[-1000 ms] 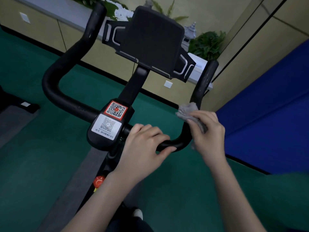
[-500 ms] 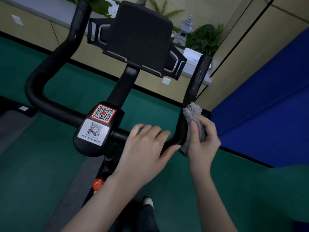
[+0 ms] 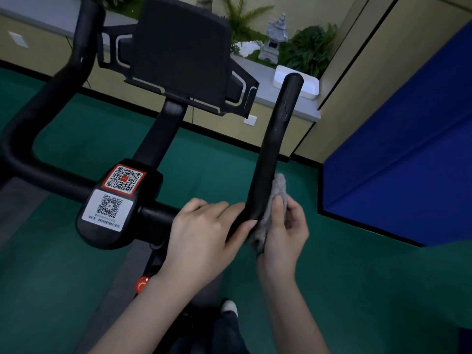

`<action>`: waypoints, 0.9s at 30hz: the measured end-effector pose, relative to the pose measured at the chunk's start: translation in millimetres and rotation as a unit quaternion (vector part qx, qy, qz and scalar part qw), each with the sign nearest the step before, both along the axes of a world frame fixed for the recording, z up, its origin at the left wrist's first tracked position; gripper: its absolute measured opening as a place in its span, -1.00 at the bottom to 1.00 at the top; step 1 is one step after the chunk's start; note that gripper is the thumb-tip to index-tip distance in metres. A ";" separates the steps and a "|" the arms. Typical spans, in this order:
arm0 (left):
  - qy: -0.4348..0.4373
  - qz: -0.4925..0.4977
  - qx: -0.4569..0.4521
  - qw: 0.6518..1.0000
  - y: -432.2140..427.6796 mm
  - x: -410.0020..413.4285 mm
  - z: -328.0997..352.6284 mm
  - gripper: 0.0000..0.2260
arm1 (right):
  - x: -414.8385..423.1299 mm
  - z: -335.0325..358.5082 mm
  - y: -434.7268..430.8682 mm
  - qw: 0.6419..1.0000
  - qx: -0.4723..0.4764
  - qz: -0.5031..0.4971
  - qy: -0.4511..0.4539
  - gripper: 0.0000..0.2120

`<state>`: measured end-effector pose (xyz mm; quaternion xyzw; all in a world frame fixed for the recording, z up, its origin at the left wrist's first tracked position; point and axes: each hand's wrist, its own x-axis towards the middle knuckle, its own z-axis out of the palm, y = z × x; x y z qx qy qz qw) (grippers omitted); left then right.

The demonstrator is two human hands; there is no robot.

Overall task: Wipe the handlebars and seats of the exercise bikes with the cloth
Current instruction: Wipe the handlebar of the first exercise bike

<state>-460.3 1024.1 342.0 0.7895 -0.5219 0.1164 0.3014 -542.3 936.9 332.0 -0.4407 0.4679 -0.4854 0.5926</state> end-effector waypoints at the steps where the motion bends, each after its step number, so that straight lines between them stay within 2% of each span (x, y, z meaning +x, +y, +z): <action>1: -0.003 0.001 -0.005 1.000 -0.1 -0.2 -0.6 -0.69 | 1.6 0.5 -1.2 1.000 0.027 0.002 -0.016 -0.89; 9: -0.009 -0.001 -0.022 1.000 0.4 -0.5 -1.5 -0.76 | -0.6 -0.6 7.1 0.983 0.151 0.058 -0.084 -0.83; 14: -0.009 -0.003 -0.016 1.000 1.1 -1.1 -0.2 -0.77 | 2.0 3.3 -1.4 0.964 0.211 0.098 -0.127 -0.87; 20: -0.004 -0.008 0.007 1.000 3.4 -1.3 4.4 -0.73 | -11.7 -5.3 19.0 0.938 0.253 0.165 -0.169 -0.83; 24: -0.004 -0.012 0.040 0.999 7.6 1.0 8.0 -0.63 | -12.2 -7.6 20.3 0.942 0.239 0.165 -0.167 -0.81; 27: 0.007 -0.024 0.038 0.999 12.2 3.9 10.6 -0.66 | -12.5 -11.1 32.4 0.942 0.241 0.174 -0.155 -0.80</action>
